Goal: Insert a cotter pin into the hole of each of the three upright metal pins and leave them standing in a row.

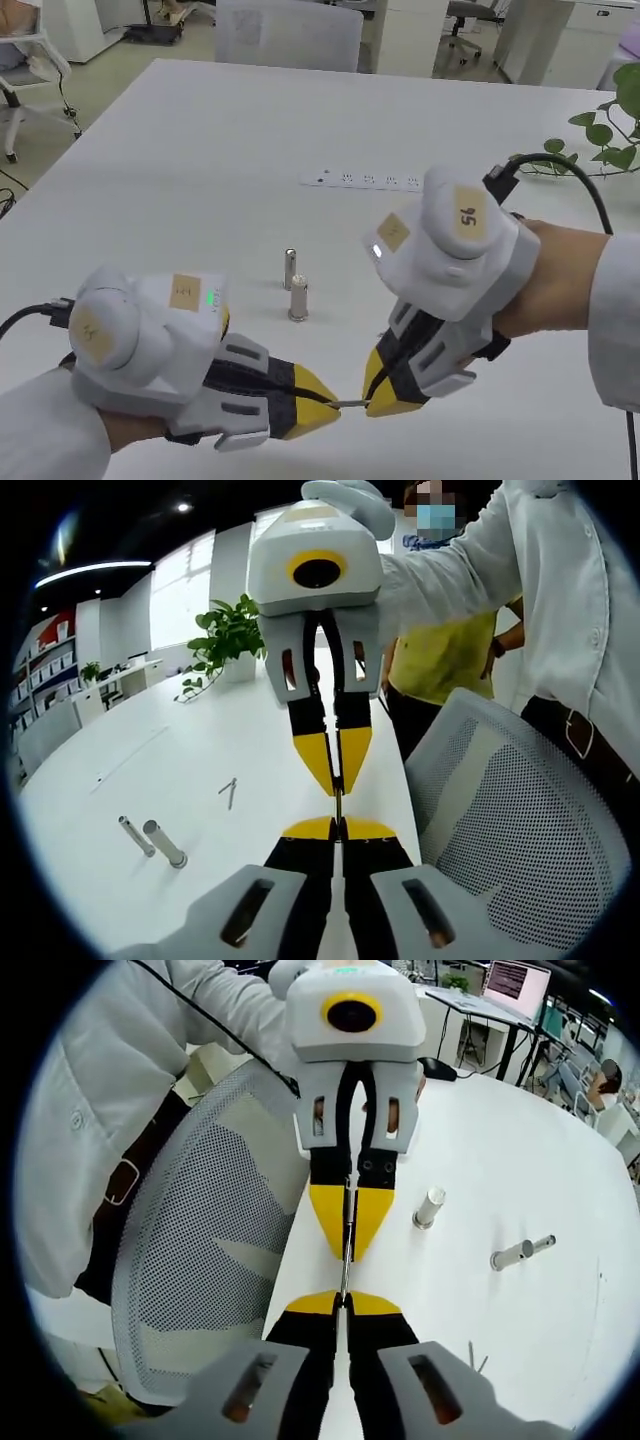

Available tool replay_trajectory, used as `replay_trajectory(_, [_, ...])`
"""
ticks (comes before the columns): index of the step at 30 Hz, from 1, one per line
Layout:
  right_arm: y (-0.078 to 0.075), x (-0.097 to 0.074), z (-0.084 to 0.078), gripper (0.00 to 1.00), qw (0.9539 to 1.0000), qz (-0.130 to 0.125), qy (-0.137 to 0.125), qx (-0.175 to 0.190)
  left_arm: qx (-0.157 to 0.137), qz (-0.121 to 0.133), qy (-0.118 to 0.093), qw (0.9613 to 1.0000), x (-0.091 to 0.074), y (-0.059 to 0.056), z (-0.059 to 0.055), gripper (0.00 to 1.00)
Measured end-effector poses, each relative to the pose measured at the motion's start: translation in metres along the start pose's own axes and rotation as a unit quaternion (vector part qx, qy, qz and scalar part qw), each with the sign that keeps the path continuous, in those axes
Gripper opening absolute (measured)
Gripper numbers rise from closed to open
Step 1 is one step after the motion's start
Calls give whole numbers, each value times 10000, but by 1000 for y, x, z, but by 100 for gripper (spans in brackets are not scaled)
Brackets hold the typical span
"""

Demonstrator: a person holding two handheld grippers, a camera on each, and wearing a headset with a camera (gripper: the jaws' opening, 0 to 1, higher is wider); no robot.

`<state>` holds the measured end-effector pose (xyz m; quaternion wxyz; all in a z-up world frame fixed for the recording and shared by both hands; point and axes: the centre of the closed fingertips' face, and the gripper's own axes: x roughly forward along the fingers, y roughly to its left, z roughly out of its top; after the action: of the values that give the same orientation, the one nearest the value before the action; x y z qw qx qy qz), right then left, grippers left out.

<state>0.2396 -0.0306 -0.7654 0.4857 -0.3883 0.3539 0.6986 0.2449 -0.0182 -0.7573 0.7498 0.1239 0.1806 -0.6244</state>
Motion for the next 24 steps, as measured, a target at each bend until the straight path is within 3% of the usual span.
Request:
replay_trajectory(8, [-3,-1,3,4,10000,-42,-59,23,17,73,-123,9999,-3,3,0,1])
replay_trajectory(15, [-7,-1,1,4,9999,-83,-38,54,-27,252,-190,9995,-13,10,-6,10])
replay_trajectory(20, [-10,0,-4,4,9998,-103,-7,146,-126,627,-311,9975,-29,25,-14,17])
replay_trajectory(24, [-10,2,-9,4,9998,-93,32,198,-249,1033,-444,9933,-47,44,-23,21])
